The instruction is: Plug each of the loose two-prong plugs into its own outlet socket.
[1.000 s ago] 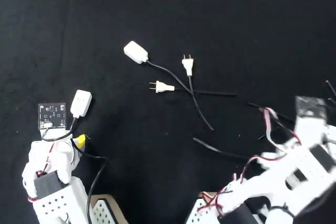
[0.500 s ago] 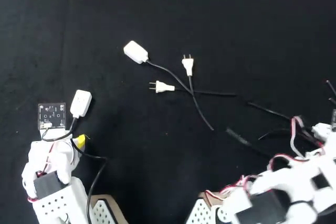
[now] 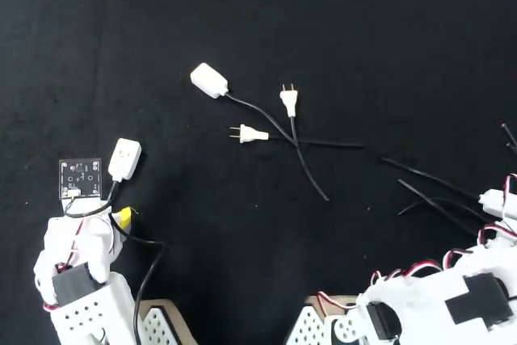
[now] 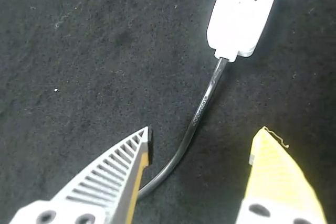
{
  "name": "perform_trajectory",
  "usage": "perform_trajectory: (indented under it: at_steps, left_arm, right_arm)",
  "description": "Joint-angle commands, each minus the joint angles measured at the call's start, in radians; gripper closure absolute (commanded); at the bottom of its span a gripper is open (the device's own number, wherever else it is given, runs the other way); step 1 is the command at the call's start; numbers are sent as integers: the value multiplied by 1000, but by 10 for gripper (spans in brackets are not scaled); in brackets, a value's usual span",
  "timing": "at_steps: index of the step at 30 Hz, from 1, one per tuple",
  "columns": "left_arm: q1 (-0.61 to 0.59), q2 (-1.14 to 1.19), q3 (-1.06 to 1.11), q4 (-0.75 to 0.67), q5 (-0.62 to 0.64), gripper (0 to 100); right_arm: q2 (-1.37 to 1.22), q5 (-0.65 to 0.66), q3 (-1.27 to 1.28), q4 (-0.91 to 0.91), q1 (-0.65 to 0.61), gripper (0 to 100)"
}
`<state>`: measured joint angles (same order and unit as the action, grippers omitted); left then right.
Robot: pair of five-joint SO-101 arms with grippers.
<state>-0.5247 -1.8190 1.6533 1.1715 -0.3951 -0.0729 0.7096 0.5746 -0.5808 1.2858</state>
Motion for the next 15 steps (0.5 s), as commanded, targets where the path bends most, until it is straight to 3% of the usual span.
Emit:
perform_trajectory:
  at_steps: [1, 15]
  left_arm:
    - [13, -3, -2, -18, -6, 690]
    - [8, -3, -2, -18, -6, 690]
  right_arm:
    - [-41, -8, -10, -8, 38, 987]
    - [-42, -55, -5, -207, 110, 986]
